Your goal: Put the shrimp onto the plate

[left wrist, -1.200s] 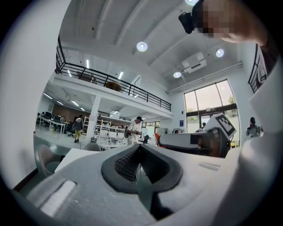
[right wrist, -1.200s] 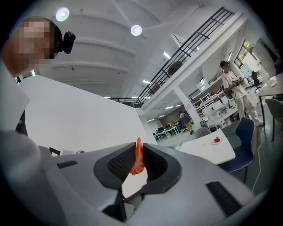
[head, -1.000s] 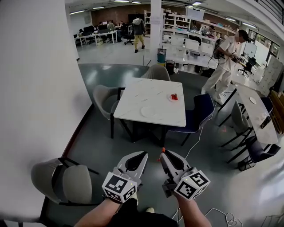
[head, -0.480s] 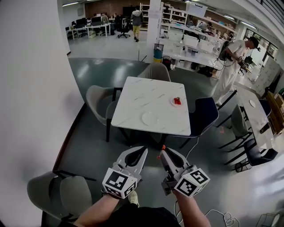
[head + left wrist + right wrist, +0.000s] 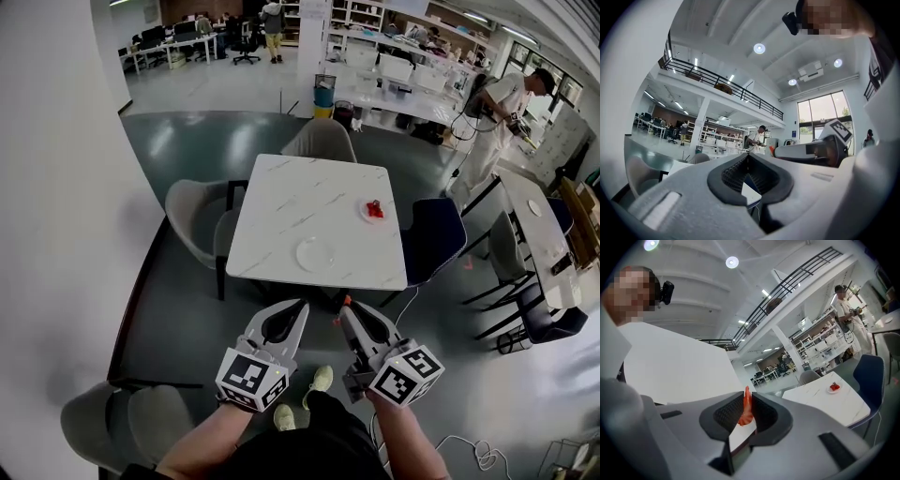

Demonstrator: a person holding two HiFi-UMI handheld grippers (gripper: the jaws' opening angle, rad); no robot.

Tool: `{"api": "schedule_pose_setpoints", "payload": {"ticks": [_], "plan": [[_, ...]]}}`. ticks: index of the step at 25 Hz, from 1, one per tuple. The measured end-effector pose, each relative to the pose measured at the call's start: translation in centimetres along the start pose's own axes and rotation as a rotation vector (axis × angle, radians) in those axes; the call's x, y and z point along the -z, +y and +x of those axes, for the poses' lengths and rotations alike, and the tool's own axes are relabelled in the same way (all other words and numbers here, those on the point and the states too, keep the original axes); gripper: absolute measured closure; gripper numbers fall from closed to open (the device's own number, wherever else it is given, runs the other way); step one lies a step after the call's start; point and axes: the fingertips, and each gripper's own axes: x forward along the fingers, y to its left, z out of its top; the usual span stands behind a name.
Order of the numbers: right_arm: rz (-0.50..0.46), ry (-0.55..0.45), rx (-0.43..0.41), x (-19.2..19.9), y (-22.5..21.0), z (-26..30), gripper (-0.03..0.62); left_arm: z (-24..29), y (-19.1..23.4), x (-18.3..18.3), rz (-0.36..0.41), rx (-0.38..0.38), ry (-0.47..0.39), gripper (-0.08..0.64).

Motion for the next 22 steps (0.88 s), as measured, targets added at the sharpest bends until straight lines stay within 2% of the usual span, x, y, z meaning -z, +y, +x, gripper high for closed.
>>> {"api": "schedule_pose_setpoints", "payload": {"ticks": [6, 11, 15, 22], "plan": [[0.018, 0.046, -0.004, 0.0, -6.7, 6.1, 0.538, 6.4, 4.3, 1.7, 0.023, -0.023, 0.008, 0.552], [-0.003, 0.14, 0.0, 1.0, -13.3, 12.1, 0.538, 12.0, 8.4, 3.1, 0.038, -0.072, 0.035, 0.552], [0.01, 0.236, -0.004, 3.3, -18.6, 15.3, 0.538, 15.6, 11.0, 5.4, 0.024, -0.136, 0.083, 0.552], [0.011, 0.379, 0.013, 7.8, -25.4, 19.4, 0.538, 20.2, 14.7, 10.3, -0.028, -0.168, 0.154, 0.552]]}}
